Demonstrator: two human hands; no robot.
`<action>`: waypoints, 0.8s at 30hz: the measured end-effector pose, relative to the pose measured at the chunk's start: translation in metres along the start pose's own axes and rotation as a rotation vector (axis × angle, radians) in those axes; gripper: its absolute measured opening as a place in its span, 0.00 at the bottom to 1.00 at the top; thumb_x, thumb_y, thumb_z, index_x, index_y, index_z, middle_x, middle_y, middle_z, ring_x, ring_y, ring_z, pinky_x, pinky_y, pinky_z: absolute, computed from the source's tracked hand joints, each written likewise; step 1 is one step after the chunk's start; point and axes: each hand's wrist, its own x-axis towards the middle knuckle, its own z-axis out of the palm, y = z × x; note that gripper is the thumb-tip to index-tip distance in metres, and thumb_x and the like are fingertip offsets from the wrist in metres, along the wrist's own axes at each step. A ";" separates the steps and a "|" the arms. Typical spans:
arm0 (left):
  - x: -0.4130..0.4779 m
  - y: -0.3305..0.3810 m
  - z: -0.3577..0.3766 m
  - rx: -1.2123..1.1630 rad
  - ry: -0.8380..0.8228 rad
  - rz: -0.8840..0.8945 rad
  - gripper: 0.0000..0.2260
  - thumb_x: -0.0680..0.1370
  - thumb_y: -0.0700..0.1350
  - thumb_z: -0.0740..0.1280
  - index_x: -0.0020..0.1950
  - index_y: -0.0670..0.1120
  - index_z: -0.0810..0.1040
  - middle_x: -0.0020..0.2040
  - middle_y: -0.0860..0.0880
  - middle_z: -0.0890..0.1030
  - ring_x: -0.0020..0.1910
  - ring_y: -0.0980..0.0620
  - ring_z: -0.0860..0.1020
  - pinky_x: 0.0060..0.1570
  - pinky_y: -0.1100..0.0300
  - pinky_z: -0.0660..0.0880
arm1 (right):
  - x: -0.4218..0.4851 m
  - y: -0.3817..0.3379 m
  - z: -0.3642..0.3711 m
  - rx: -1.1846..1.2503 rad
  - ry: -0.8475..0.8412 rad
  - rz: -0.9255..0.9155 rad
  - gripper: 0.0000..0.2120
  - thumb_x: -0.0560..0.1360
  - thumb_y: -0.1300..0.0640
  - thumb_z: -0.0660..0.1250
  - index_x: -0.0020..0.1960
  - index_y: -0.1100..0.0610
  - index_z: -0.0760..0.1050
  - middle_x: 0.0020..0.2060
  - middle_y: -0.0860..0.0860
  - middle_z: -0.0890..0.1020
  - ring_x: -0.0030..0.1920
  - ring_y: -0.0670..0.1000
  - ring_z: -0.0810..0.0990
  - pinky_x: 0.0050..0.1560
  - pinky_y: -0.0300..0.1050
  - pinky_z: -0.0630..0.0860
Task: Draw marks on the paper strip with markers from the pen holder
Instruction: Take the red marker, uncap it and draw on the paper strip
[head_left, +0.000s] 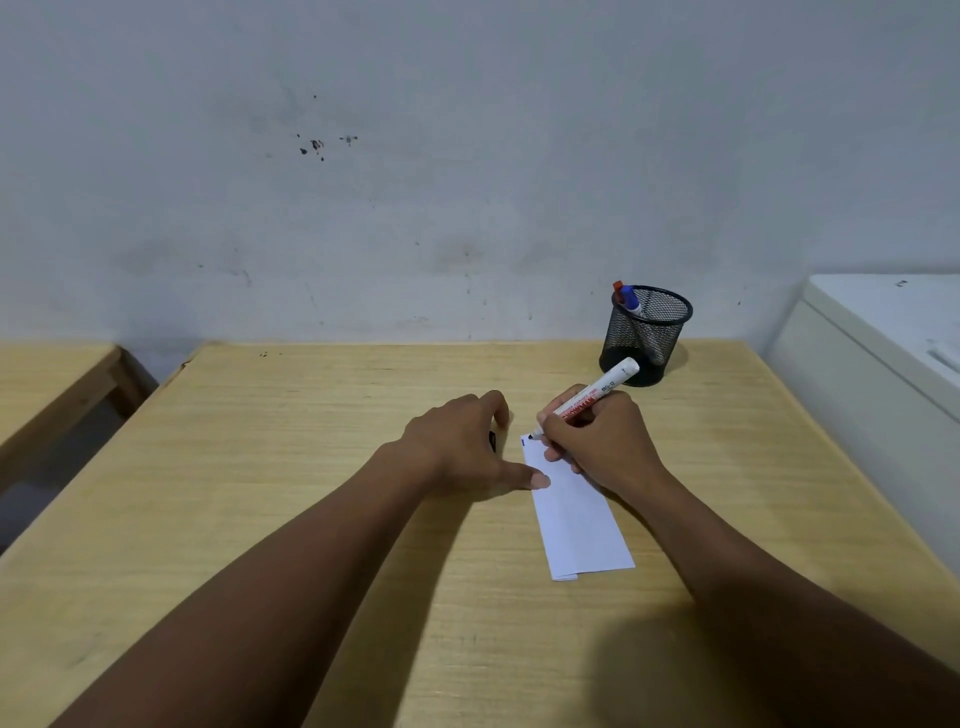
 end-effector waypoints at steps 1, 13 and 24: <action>0.000 0.000 0.000 -0.004 0.002 0.002 0.36 0.58 0.74 0.74 0.57 0.55 0.71 0.48 0.56 0.79 0.47 0.52 0.80 0.50 0.48 0.80 | 0.000 0.001 0.000 -0.009 0.001 -0.003 0.02 0.73 0.58 0.72 0.42 0.56 0.83 0.33 0.54 0.87 0.34 0.52 0.88 0.35 0.53 0.83; 0.000 -0.002 0.002 -0.014 0.012 0.012 0.35 0.60 0.74 0.74 0.57 0.56 0.70 0.49 0.55 0.78 0.47 0.52 0.79 0.47 0.52 0.78 | 0.001 0.004 0.002 -0.048 -0.005 -0.023 0.04 0.75 0.56 0.73 0.45 0.58 0.83 0.34 0.55 0.87 0.34 0.51 0.88 0.34 0.48 0.83; -0.001 -0.001 0.002 -0.064 0.010 -0.016 0.36 0.58 0.74 0.75 0.57 0.55 0.72 0.47 0.56 0.79 0.47 0.54 0.80 0.50 0.51 0.80 | 0.003 0.000 -0.002 0.109 0.007 0.066 0.04 0.75 0.63 0.70 0.44 0.63 0.82 0.32 0.57 0.87 0.31 0.54 0.86 0.31 0.46 0.79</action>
